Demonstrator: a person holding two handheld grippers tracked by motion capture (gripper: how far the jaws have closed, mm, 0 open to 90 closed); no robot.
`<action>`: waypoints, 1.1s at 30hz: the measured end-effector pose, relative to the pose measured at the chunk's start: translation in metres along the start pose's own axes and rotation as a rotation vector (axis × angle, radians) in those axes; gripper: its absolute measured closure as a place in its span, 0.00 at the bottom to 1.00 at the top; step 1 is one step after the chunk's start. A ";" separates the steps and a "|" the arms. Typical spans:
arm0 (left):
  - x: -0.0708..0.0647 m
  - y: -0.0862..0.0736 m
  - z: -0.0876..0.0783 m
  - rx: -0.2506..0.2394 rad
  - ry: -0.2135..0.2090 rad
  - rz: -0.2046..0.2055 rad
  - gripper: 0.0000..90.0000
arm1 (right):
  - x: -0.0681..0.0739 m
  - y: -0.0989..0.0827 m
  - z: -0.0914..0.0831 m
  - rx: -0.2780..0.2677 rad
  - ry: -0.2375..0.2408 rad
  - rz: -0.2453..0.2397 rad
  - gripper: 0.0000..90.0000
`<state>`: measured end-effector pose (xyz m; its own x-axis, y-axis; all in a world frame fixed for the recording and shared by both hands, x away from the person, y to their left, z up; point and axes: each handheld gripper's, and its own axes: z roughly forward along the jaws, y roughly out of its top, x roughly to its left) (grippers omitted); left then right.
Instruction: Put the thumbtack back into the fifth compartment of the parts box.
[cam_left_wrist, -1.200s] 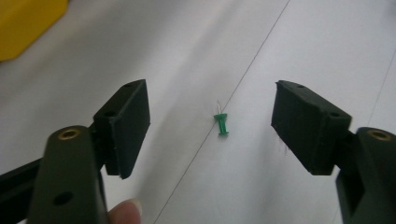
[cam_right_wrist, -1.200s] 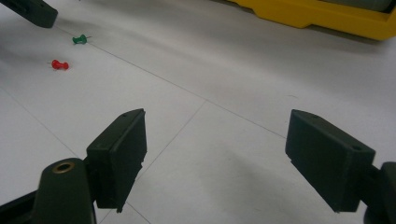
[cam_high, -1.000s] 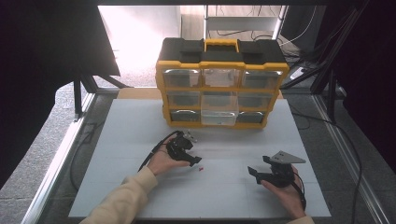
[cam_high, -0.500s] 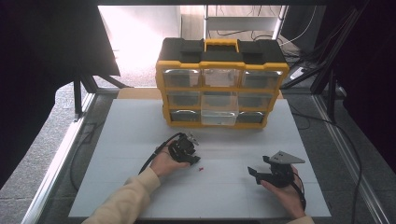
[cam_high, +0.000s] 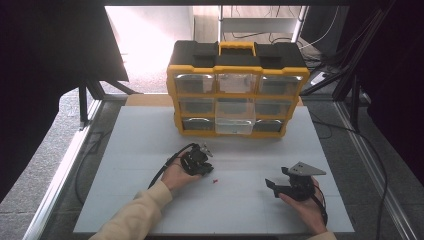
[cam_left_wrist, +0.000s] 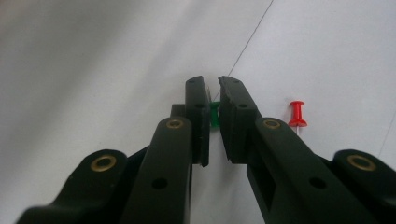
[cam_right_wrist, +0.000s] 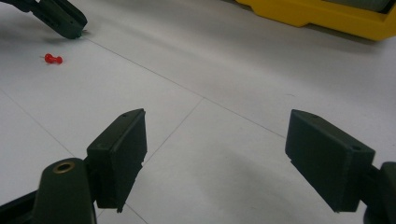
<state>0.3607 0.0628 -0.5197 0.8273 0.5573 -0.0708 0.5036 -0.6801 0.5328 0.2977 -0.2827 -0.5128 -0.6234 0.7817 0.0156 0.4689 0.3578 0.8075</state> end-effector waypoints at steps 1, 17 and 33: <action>0.000 0.000 0.000 -0.002 -0.001 -0.002 0.91 | 0.000 0.000 0.000 0.000 0.000 0.000 0.23; 0.007 -0.011 -0.016 -0.112 -0.021 -0.056 0.91 | -0.001 0.000 0.000 -0.003 0.004 0.001 0.23; 0.010 -0.020 -0.062 -0.318 0.023 -0.079 0.91 | -0.001 0.000 0.000 -0.005 0.004 0.007 0.23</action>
<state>0.3439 0.1111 -0.4789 0.7810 0.6157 -0.1049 0.4602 -0.4537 0.7631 0.2980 -0.2837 -0.5127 -0.6225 0.7822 0.0236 0.4699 0.3495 0.8106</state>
